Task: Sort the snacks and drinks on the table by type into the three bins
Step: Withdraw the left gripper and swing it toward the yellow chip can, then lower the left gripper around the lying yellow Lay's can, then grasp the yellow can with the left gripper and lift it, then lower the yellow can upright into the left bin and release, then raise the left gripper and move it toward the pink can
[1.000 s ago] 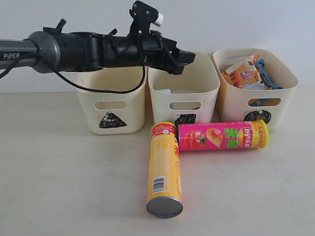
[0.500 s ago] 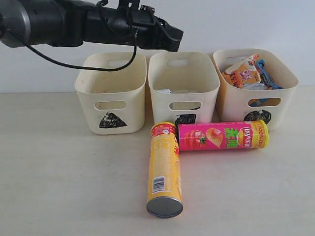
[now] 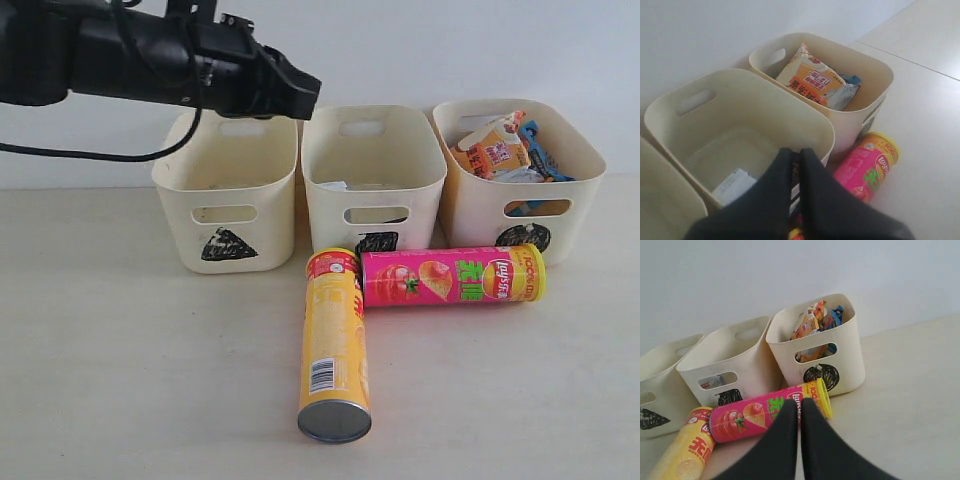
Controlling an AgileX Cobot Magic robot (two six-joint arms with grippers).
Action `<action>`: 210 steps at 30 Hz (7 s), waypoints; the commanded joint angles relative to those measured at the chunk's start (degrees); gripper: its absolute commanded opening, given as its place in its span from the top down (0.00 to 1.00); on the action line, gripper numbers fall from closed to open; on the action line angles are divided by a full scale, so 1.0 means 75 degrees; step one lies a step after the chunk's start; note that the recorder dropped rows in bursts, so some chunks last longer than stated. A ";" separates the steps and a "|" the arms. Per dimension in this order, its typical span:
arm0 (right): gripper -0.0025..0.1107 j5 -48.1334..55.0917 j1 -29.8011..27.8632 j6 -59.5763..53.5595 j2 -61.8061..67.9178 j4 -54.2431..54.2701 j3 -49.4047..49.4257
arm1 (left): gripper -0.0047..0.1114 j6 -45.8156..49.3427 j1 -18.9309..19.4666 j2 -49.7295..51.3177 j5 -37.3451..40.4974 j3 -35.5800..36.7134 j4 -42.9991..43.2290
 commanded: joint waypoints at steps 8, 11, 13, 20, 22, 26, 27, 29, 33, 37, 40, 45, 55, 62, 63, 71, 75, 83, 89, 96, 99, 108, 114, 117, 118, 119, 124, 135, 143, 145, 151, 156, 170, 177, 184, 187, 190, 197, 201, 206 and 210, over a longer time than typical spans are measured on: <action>0.98 0.0080 0.0021 -0.0245 -0.0051 -0.0023 0.0035 | 0.93 -0.2086 -0.0018 -0.1163 -0.0502 0.1594 0.0268; 0.98 0.0097 0.0021 -0.0245 -0.0051 -0.0023 0.0035 | 0.93 -0.3092 -0.0033 -0.1178 -0.0469 0.1825 0.1419; 0.98 0.0097 0.0021 -0.0245 -0.0051 -0.0023 0.0035 | 0.93 -0.4378 -0.0033 -0.1177 -0.0263 0.1889 0.2661; 0.98 0.0097 0.0021 -0.0263 -0.0051 -0.0023 0.0035 | 0.93 -0.8846 -0.0033 -0.1226 0.1687 0.1739 0.7313; 0.98 0.0097 0.0021 -0.0263 -0.0051 -0.0023 0.0035 | 0.93 -0.9481 -0.0033 -0.1226 0.2151 0.1682 0.7953; 0.98 0.0097 0.0021 -0.0263 -0.0051 -0.0023 0.0035 | 0.93 -0.9919 -0.0140 -0.1200 0.2634 0.1682 0.8126; 0.98 0.0097 0.0021 -0.0263 -0.0051 -0.0023 0.0035 | 0.92 -0.9872 -0.0227 -0.1182 0.2697 0.1682 0.8106; 0.98 0.0097 0.0021 -0.0263 -0.0051 -0.0023 0.0035 | 0.88 -0.9591 -0.0504 -0.1134 0.2730 0.1682 0.7887; 0.98 0.0112 0.0021 -0.0262 -0.0051 0.0025 0.0035 | 0.68 -0.8963 -0.0942 -0.1031 0.2676 0.1669 0.7366; 0.98 0.0127 0.0021 -0.0262 -0.0051 0.0022 0.0035 | 0.43 -0.8849 -0.1026 -0.0942 0.2535 0.1669 0.7072; 0.98 0.0127 0.0021 -0.0262 -0.0051 0.0022 0.0035 | 0.31 -0.8950 -0.1026 -0.0874 0.2245 0.1669 0.6602; 0.98 0.0127 0.0021 -0.0262 -0.0051 0.0022 0.0035 | 0.31 -1.0403 -0.1026 -0.0720 0.1403 0.1665 0.6319; 0.98 0.0142 0.0021 -0.0209 -0.0051 0.0059 0.0035 | 0.31 -1.0746 -0.1119 0.0585 0.1826 0.0845 0.6024; 0.98 0.0142 0.0021 -0.0193 -0.0051 0.0059 0.0035 | 0.31 -1.2092 -0.1119 0.1811 0.3584 -0.0752 0.7362; 0.98 0.0128 0.0021 -0.0193 -0.0051 0.0059 0.0035 | 0.31 -1.2166 -0.1119 0.1973 0.3699 -0.0976 0.7398; 0.98 0.0128 0.0021 -0.0193 -0.0051 0.0059 0.0035 | 0.31 -1.2223 -0.1504 0.2907 0.3685 -0.1991 0.7457; 0.98 0.0128 0.0021 -0.0193 -0.0051 0.0059 0.0035 | 0.31 -1.2571 -0.1534 0.3318 0.3809 -0.2264 0.7998; 0.98 0.0128 0.0021 -0.0193 -0.0051 0.0059 0.0035 | 0.31 -1.2866 -0.1534 0.3692 0.3533 -0.2418 0.8518; 0.98 0.0128 0.0021 -0.0161 -0.0051 0.0059 0.0035 | 0.51 -1.2756 -0.1534 0.3692 0.3655 -0.2478 0.8518; 0.98 0.0128 0.0021 -0.0161 -0.0051 0.0059 0.0035 | 0.92 -1.1457 -0.1534 0.3628 0.4259 -0.2478 0.8518; 0.98 0.0128 0.0021 -0.0161 -0.0051 0.0059 0.0035 | 0.93 -1.1422 -0.1534 0.3453 0.4670 -0.2478 0.8640; 0.98 0.0142 0.0021 -0.0161 -0.0051 0.0059 0.0035 | 0.93 -1.1507 -0.1534 0.2321 0.6257 -0.2478 0.9853; 0.98 0.0142 0.0021 -0.0161 -0.0051 0.0059 0.0035 | 0.93 -1.1507 -0.1534 0.1270 0.6257 -0.2478 1.0582; 0.98 0.0142 0.0021 -0.0161 -0.0051 0.0059 0.0035 | 0.93 -1.1706 -0.1434 0.0695 0.6249 -0.2478 1.0993; 0.98 0.0142 0.0021 -0.0161 -0.0051 0.0059 0.0035 | 0.93 -1.1793 -0.1357 0.0568 0.6094 -0.2478 1.1114; 0.98 0.0142 0.0021 -0.0161 -0.0051 0.0059 0.0035 | 0.93 -1.1886 -0.1310 0.0461 0.5905 -0.2478 1.1266; 0.98 0.0142 0.0021 -0.0161 -0.0051 0.0059 0.0035 | 0.93 -1.2258 -0.0879 0.0149 0.4256 -0.2478 1.1774; 0.98 0.0142 0.0021 -0.0142 -0.0051 0.0091 0.0035 | 0.93 -1.2258 -0.0619 0.0597 -0.0560 -0.2478 1.3059; 0.98 0.0128 0.0021 -0.0142 -0.0051 0.0087 0.0035 | 0.93 -1.2694 -0.0252 0.1618 -0.2309 -0.2478 1.3231; 0.98 0.0128 0.0021 -0.0142 -0.0051 0.0087 0.0035 | 0.93 -1.2985 -0.0106 0.1765 -0.2589 -0.2478 1.3231; 0.98 0.0100 0.0021 -0.0142 -0.0051 0.0164 0.0035 | 0.93 -1.3219 0.0220 0.2153 -0.3251 -0.2478 1.3198; 0.98 0.0100 0.0021 -0.0142 -0.0051 0.0178 0.0035 | 0.93 -1.3219 0.0364 0.2501 -0.3418 -0.2478 1.3166; 0.98 0.0100 0.0021 -0.0142 -0.0051 0.0178 0.0035 | 0.93 -1.3219 0.0515 0.3302 -0.3186 -0.2478 1.3112; 0.98 0.0100 0.0021 -0.0435 -0.0051 0.0160 0.0035 | 0.68 -1.3219 0.0515 0.3354 -0.2807 -0.2478 1.3112; 0.98 0.0030 0.0021 -0.0714 -0.0051 0.0047 0.0035 | 0.27 -1.3232 0.0515 0.3354 -0.2344 -0.2478 1.2553; 0.98 0.0019 0.0021 -0.0770 -0.0051 0.0047 0.0035 | 0.20 -1.3232 0.0515 0.3322 -0.2164 -0.2478 1.2553; 0.98 0.0001 0.0021 -0.0839 -0.0051 0.0042 0.0035 | 0.19 -1.3232 0.0515 0.3143 -0.1999 -0.2478 1.2553; 0.98 -0.0016 0.0021 -0.1035 -0.0051 0.0042 0.0035 | 0.19 -1.3232 0.0500 0.2296 -0.1562 -0.2478 1.2513; 0.98 -0.0073 0.0021 -0.1197 -0.0051 0.0042 0.0035 | 0.23 -1.3232 0.0500 0.1743 -0.0829 -0.2478 1.2498; 0.98 -0.0125 0.0021 -0.1494 -0.0051 0.0042 0.0035 | 0.36 -1.3163 0.0500 0.1195 0.0369 -0.2478 1.2084; 0.98 -0.0125 0.0021 -0.1662 -0.0051 0.0042 0.0035 | 0.61 -1.1731 0.0500 0.0722 0.1202 -0.2343 1.0974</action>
